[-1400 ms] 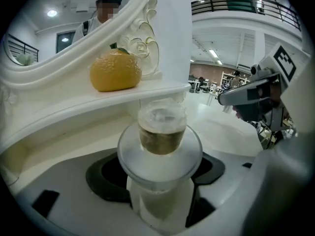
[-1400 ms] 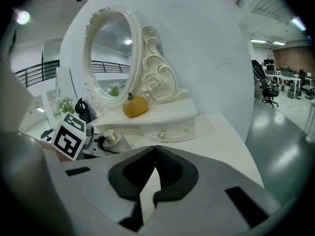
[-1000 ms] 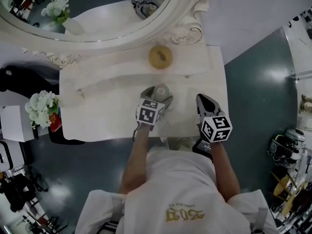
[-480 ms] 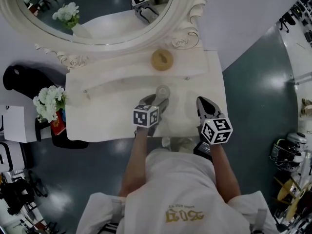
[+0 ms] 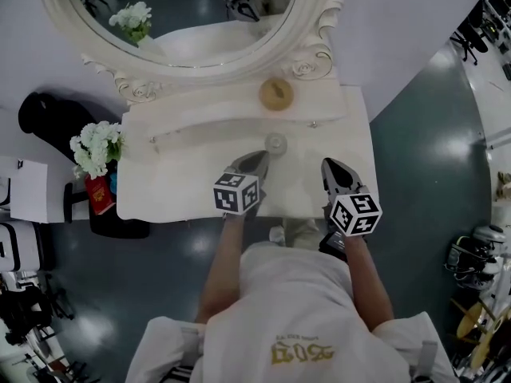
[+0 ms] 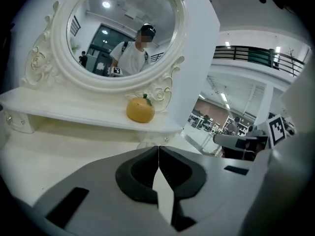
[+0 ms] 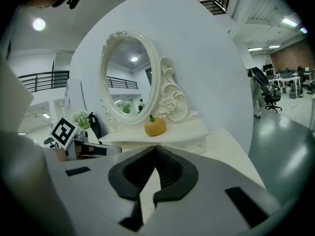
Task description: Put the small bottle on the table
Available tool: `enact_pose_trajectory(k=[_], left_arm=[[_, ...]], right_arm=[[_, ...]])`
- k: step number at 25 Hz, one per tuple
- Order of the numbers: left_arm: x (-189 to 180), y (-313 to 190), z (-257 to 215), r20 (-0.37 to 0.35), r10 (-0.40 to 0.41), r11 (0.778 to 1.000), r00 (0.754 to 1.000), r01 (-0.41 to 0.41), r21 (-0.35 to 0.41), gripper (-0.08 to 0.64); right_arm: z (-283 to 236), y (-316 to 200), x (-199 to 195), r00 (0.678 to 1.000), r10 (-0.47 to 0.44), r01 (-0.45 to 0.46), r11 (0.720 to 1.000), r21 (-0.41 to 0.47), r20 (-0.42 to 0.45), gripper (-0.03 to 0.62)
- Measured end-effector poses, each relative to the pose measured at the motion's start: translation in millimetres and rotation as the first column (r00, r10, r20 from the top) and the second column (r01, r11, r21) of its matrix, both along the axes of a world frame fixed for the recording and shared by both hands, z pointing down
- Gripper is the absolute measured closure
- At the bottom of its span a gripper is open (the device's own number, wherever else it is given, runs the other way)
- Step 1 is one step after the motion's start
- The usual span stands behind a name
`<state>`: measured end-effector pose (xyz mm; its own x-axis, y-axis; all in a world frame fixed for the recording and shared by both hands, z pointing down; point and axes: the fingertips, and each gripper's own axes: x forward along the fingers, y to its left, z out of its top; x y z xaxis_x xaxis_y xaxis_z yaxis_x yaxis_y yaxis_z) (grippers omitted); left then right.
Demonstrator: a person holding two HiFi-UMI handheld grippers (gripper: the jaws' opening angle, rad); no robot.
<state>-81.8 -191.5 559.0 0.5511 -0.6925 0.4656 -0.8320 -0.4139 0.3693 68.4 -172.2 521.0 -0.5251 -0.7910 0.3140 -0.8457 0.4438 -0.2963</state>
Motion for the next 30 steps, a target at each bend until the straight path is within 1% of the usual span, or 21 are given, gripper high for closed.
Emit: enact_pose_trajectory(k=[4, 10, 12, 22, 30], left_arm=[[3, 8, -20, 0.020, 0.013, 0.999, 1.000, -0.014, 0.050, 0.541], [3, 15, -34, 0.050, 0.021, 0.996, 0.999, -0.025, 0.086, 0.541], [3, 17, -37, 0.050, 0.021, 0.995, 0.999, -0.026, 0.096, 0.541], [3, 26, -39, 0.068, 0.035, 0.992, 0.997, -0.043, 0.116, 0.541], [-6, 28, -38, 0.057, 0.024, 0.993, 0.998, -0.031, 0.111, 0.541]], right_arm=[[-9, 10, -7, 1.000, -0.010, 0.010, 1.000, 0.025, 0.004, 0.580], [-21, 17, -10, 1.000, -0.012, 0.011, 0.998, 0.054, 0.012, 0.580], [-23, 17, -12, 1.000, -0.013, 0.012, 0.998, 0.061, 0.014, 0.580], [-25, 23, -18, 1.000, -0.028, 0.028, 0.997, 0.067, 0.004, 0.580], [-27, 26, -28, 0.999, -0.047, 0.047, 0.996, 0.069, -0.001, 0.580]])
